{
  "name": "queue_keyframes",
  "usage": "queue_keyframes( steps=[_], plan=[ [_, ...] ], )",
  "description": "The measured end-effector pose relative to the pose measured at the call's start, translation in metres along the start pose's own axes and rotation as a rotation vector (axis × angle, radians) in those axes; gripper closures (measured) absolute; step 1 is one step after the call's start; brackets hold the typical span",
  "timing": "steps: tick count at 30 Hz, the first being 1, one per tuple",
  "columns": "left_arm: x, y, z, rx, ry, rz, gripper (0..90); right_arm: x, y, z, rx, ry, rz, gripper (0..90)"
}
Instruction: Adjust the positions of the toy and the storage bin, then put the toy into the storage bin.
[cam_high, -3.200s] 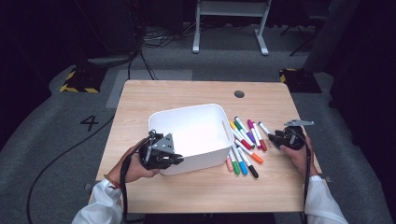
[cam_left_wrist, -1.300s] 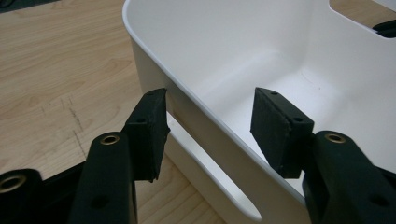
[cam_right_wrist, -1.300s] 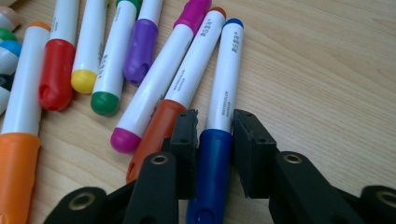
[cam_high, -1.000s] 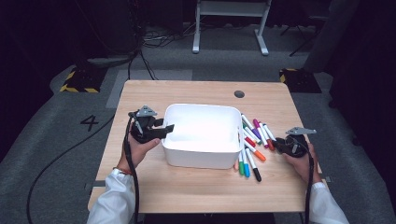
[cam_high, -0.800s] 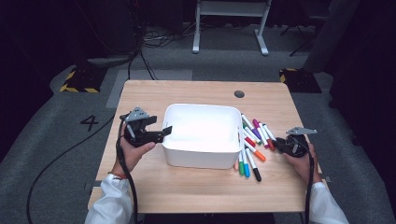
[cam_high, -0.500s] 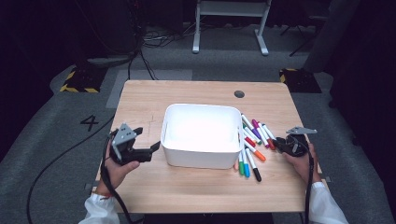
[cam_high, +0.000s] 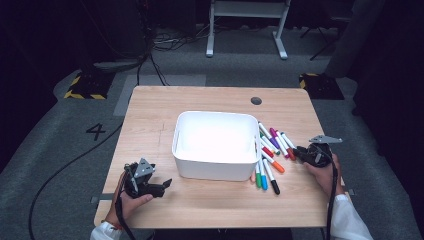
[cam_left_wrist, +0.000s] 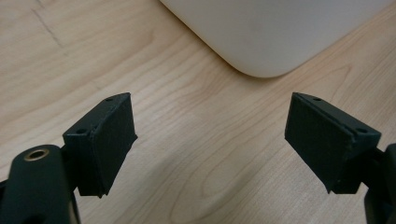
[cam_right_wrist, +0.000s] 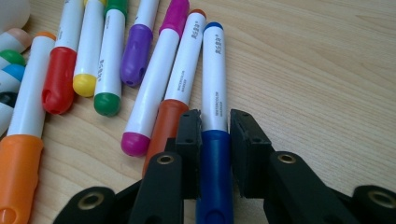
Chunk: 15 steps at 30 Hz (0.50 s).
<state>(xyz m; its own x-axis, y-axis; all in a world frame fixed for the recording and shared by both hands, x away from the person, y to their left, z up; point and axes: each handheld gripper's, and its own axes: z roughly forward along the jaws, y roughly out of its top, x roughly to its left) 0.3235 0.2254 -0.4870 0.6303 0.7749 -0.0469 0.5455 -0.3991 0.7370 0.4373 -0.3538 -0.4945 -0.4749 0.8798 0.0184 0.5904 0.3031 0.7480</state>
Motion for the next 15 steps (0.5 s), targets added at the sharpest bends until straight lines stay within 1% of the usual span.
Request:
queue_keyframes(
  steps=[1,2,3,4,5,6,7,8,10,15],
  plan=[
    [0.0,-0.001,0.005,0.012,0.004,0.008,16.0,0.0,0.0,0.0,-0.001,0.003,0.001,74.6],
    [0.0,-0.002,0.01,0.056,0.007,0.029,16.0,-0.001,0.0,0.001,-0.001,0.01,0.005,74.6],
    [0.0,-0.002,0.01,0.056,0.007,0.029,15.9,-0.001,0.0,0.001,-0.001,0.01,0.005,74.6],
    [0.0,-0.002,0.014,0.069,0.009,0.042,15.9,-0.001,0.0,0.001,-0.003,0.008,0.007,74.6],
    [0.0,-0.003,0.017,0.078,0.019,0.038,15.9,-0.002,0.0,0.0,-0.006,0.012,0.011,74.6],
    [0.001,-0.004,0.019,0.079,0.007,0.025,15.9,-0.003,0.0,-0.001,-0.012,0.014,0.009,74.6],
    [0.002,-0.003,0.019,0.084,0.005,0.027,15.3,-0.004,0.0,-0.002,-0.024,0.02,0.018,74.6],
    [0.003,-0.003,0.019,0.085,0.0,0.028,15.2,-0.005,0.0,-0.004,-0.03,0.023,0.017,74.6],
    [0.002,-0.003,0.02,0.081,0.009,0.023,15.0,-0.006,0.0,-0.006,-0.04,0.025,0.026,74.6],
    [0.003,-0.003,0.02,0.082,0.004,0.026,14.8,-0.007,-0.001,-0.01,-0.048,0.029,0.026,74.6]
  ],
)
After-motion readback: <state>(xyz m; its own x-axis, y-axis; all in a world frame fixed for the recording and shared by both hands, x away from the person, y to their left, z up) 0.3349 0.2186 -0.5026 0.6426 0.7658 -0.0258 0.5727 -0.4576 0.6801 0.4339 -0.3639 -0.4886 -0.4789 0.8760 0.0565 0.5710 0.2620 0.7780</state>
